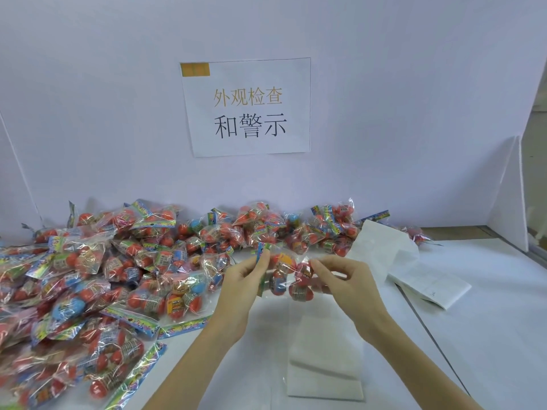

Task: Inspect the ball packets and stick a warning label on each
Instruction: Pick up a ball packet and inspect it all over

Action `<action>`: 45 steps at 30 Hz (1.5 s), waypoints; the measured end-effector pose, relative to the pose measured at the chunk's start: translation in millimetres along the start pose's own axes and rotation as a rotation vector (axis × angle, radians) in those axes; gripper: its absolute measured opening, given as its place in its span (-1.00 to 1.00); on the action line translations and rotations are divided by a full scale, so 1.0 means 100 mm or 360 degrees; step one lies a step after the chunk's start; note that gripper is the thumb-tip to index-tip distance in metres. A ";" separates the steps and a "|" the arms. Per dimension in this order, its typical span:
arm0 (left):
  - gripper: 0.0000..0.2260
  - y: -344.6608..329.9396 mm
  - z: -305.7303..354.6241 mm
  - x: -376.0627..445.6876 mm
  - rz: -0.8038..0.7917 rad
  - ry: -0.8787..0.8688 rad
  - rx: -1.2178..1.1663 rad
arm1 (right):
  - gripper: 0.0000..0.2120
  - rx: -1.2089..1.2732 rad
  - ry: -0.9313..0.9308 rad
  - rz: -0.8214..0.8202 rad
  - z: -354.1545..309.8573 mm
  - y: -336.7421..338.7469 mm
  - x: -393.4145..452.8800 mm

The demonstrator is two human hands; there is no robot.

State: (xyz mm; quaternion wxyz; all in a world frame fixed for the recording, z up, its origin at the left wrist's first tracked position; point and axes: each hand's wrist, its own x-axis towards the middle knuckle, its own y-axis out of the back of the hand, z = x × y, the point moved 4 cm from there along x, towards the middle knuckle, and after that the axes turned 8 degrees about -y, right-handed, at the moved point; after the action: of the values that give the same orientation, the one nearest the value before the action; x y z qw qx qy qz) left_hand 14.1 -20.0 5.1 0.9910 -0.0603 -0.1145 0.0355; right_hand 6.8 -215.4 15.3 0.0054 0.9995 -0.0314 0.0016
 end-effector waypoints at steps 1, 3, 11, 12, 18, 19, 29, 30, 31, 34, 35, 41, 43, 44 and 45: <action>-0.73 -0.01 0.00 0.00 -0.0004 -0.0026 0.0027 | -0.88 -0.0036 0.0054 0.0049 -0.01 0.01 0.00; -0.74 -0.04 0.02 -0.02 0.0007 -0.0074 0.0001 | -0.83 0.0104 0.0050 0.0057 -0.02 -0.01 -0.04; -0.59 0.08 -0.05 -0.01 0.0364 -0.0205 0.0249 | -0.69 0.0184 -0.0343 -0.0508 0.10 -0.20 -0.08; -0.58 0.09 -0.03 0.01 0.0363 -0.0224 0.0301 | -0.68 0.0155 -0.0342 -0.0571 0.11 -0.21 -0.08; -0.52 0.14 0.02 0.06 0.0279 -0.0137 0.0285 | -0.79 0.0065 -0.0263 -0.0555 0.10 -0.15 -0.03; -0.54 0.14 0.00 0.05 0.0295 -0.0069 0.0208 | -0.79 0.0057 -0.0256 -0.0545 0.10 -0.15 -0.03; -0.59 -0.07 -0.03 -0.06 0.0072 0.0149 0.0133 | -0.85 -0.0051 -0.0198 -0.0269 0.09 -0.08 0.01; -0.58 -0.05 -0.02 -0.05 0.0112 0.0114 0.0182 | -0.85 -0.0059 -0.0210 -0.0273 0.09 -0.08 0.01; -0.58 -0.02 -0.01 -0.05 0.0159 0.0070 0.0205 | -0.85 -0.0045 -0.0233 -0.0316 0.10 -0.09 0.01; -0.53 0.05 0.03 -0.03 0.0257 -0.0012 0.0170 | -0.86 0.0007 -0.0302 -0.0486 0.12 -0.15 -0.03; -0.51 0.06 0.05 -0.03 0.0240 -0.0021 0.0197 | -0.87 -0.0018 -0.0302 -0.0492 0.13 -0.16 -0.03; -0.48 0.03 0.13 0.00 -0.0158 -0.0304 0.0613 | -0.90 -0.0337 -0.0160 -0.0319 0.13 -0.10 0.01; -0.44 -0.01 0.13 -0.01 -0.0291 -0.0331 0.0661 | -0.90 -0.0320 -0.0132 -0.0343 0.12 -0.09 0.00; -0.40 -0.01 0.12 -0.01 -0.0267 -0.0303 0.0637 | -0.89 -0.0282 -0.0146 -0.0391 0.11 -0.09 0.00; -0.35 0.02 0.10 -0.01 -0.0202 -0.0267 0.0613 | -0.88 -0.0245 -0.0173 -0.0455 0.10 -0.09 0.00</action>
State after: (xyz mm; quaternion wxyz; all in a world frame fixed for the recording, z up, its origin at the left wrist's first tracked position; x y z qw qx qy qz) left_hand 11.1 -17.3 14.7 0.9714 0.1408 -0.1911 -0.0009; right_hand 7.6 -206.7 5.1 0.0803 0.9890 0.1109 -0.0557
